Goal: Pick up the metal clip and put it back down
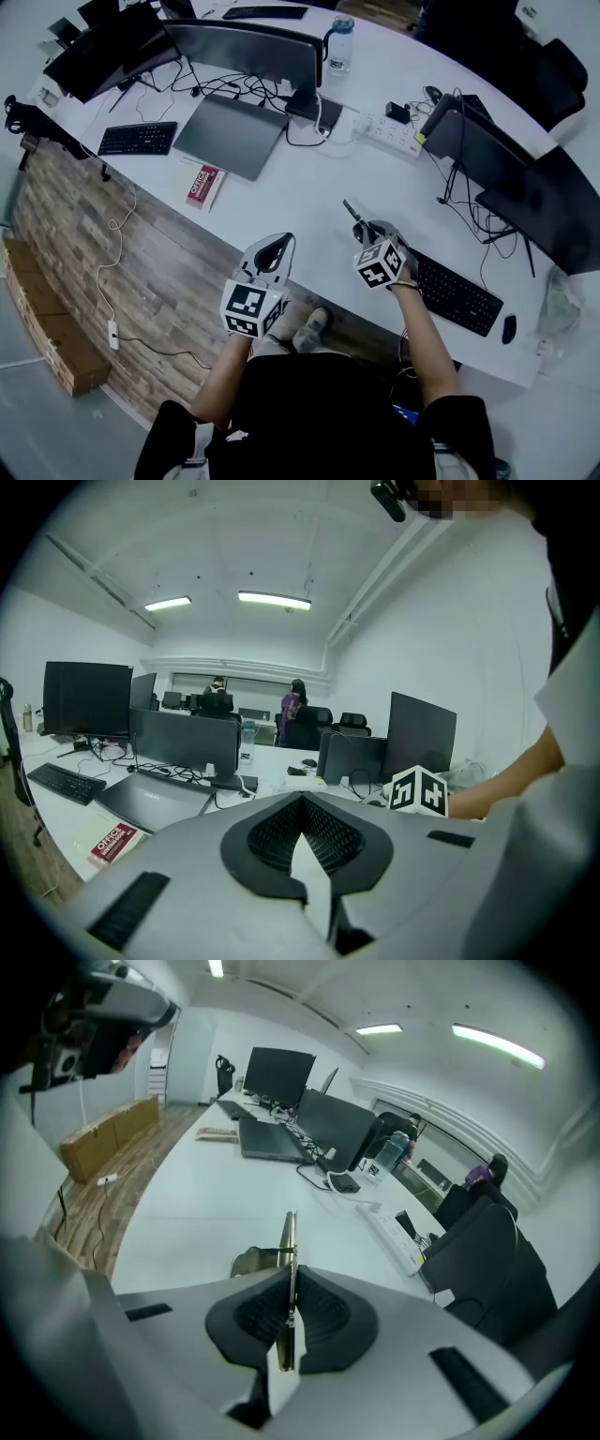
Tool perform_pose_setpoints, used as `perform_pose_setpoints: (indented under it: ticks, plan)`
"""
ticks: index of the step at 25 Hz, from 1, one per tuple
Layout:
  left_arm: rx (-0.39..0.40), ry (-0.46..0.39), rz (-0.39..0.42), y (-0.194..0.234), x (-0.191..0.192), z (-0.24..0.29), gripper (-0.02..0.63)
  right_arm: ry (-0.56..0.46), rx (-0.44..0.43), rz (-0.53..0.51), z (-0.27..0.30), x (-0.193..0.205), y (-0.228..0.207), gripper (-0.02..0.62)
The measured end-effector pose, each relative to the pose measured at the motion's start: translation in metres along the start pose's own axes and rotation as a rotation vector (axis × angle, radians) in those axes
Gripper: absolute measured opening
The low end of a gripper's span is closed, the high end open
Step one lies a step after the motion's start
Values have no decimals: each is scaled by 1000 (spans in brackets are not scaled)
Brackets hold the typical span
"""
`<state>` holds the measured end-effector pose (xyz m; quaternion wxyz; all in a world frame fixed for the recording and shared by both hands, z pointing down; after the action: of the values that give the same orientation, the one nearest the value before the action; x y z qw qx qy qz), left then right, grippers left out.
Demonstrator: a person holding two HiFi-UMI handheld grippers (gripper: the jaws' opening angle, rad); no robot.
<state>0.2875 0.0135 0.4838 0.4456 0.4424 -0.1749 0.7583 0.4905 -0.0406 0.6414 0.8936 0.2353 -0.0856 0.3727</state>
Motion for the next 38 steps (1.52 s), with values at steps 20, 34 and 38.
perform_pose_setpoints:
  ticks: [20, 34, 38]
  plan:
    - [-150, -148, -4, 37, -31, -74, 9, -466, -104, 253, -153, -104, 14, 25]
    - [-248, -220, -27, 119, -37, -141, 9, -612, -139, 176, -192, -211, 67, 25]
    - [-269, -232, -43, 151, -38, -158, 9, -647, -147, 149, -198, -246, 80, 25]
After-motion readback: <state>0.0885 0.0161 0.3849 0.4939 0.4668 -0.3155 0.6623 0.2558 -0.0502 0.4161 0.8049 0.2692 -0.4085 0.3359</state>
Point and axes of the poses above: the fingertips, and each gripper's own axes: z forward along the fingers, y to its left, x out of its underside, the point moved 3 cm from there along -z, backward along the fingers, and after that the axes turned 15 degrees about y, right-handed, at the moved point
